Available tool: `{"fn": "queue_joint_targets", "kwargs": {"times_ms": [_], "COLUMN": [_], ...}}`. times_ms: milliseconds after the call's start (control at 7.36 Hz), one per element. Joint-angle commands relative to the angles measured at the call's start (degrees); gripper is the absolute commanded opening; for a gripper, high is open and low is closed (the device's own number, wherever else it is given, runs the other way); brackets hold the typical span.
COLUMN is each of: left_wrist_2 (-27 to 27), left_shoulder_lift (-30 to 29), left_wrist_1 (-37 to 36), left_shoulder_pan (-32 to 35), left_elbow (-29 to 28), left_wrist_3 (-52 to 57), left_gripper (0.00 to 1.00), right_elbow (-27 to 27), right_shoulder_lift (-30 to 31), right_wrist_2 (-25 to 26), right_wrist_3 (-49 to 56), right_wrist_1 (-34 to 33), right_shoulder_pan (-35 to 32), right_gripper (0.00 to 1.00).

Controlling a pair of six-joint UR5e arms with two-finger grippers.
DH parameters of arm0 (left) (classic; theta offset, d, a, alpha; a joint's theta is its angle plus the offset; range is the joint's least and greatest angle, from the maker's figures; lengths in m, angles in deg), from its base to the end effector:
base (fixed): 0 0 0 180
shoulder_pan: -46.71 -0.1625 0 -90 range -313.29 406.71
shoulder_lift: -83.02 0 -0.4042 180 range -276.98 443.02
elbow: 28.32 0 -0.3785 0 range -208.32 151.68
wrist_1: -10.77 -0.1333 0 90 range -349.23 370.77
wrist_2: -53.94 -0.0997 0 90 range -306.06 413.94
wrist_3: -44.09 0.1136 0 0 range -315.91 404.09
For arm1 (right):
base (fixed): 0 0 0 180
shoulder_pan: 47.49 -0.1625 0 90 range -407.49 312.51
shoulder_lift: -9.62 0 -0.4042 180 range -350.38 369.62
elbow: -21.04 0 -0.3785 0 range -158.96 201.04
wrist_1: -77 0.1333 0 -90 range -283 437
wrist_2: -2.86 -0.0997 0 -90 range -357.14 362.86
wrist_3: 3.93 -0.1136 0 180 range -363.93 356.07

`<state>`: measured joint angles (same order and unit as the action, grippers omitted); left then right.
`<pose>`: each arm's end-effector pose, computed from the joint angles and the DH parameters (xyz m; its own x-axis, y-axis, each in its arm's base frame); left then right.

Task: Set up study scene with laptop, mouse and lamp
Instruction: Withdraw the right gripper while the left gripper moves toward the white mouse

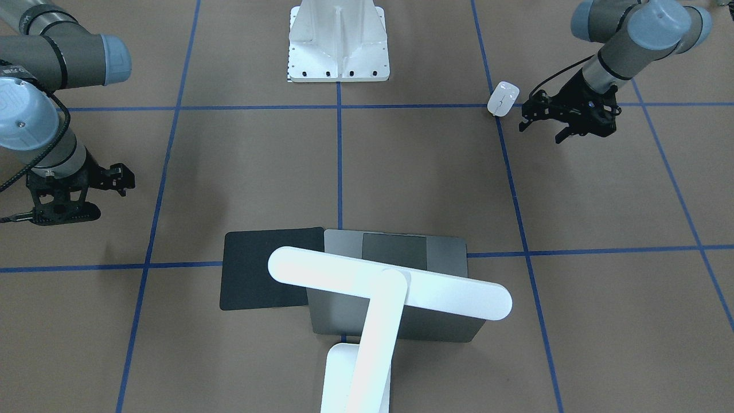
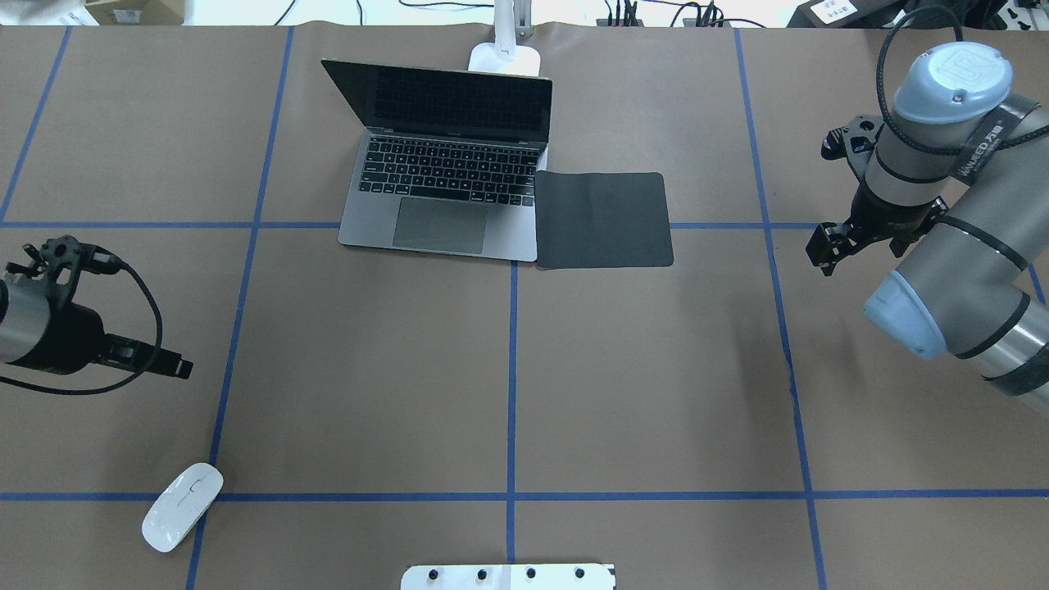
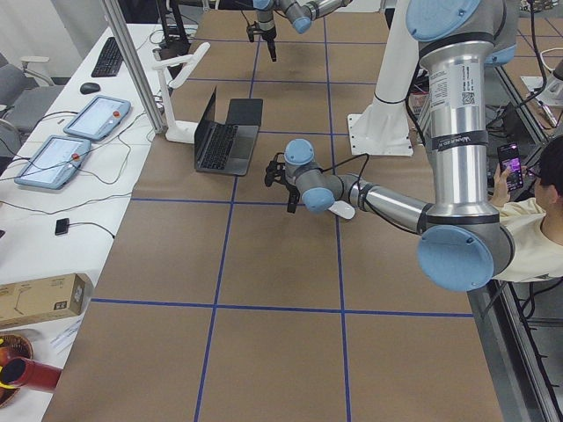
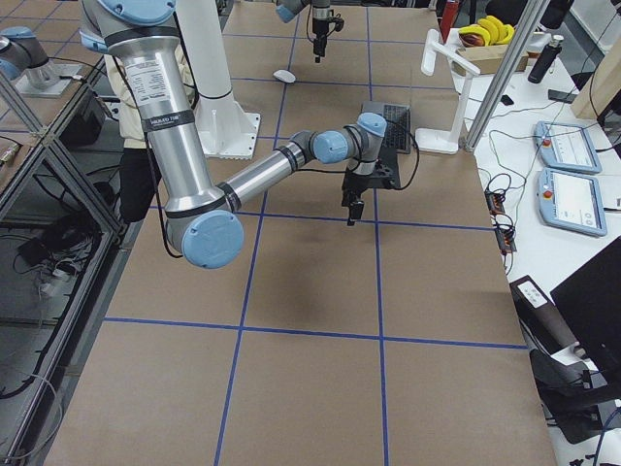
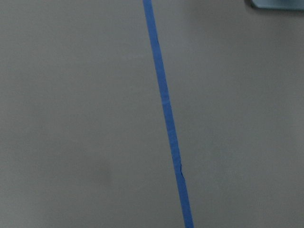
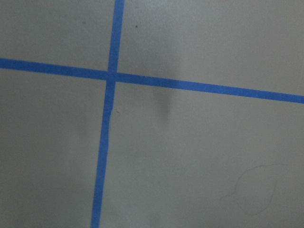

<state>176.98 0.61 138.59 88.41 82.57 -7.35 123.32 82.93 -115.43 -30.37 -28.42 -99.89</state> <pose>0.2898 -0.3537 0.4582 0.5165 0.2396 -0.8220 -0.1039 0.9705 0.2176 -0.2834 -0.4982 0.4402 0.8281 -0.2169 0.5169 0.2506 0.9681 0.0046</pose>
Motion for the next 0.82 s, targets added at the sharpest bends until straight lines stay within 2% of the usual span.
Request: {"fn": "queue_joint_targets", "kwargs": {"times_ms": [0,272,408,679], "left_wrist_2": [-3.4,-4.8,-7.6,-9.7], "left_shoulder_lift": [2.4,5.5,5.8,5.9], "left_wrist_1": [-3.0,-3.2,-4.4,-9.8], "left_shoulder_pan": [-2.4,-4.5,-6.6,-9.0], "left_elbow": [3.7,5.9,6.9,11.4], "left_wrist_3": [4.9,5.5,5.5,5.5], "left_gripper": [1.0,1.0,1.0,1.0], "right_elbow": [-2.1,-5.2,-6.4,-10.3], "right_shoulder_lift": [0.1,0.0,0.0,0.0], "right_wrist_2": [-0.1,-2.3,-4.5,-8.7], "right_wrist_3": [6.1,12.7,17.2,23.5], "right_wrist_1": [0.0,0.2,0.2,0.4], "right_shoulder_pan": [-1.0,-3.3,-5.4,-10.1], "right_gripper": [1.0,1.0,1.0,1.0]}}
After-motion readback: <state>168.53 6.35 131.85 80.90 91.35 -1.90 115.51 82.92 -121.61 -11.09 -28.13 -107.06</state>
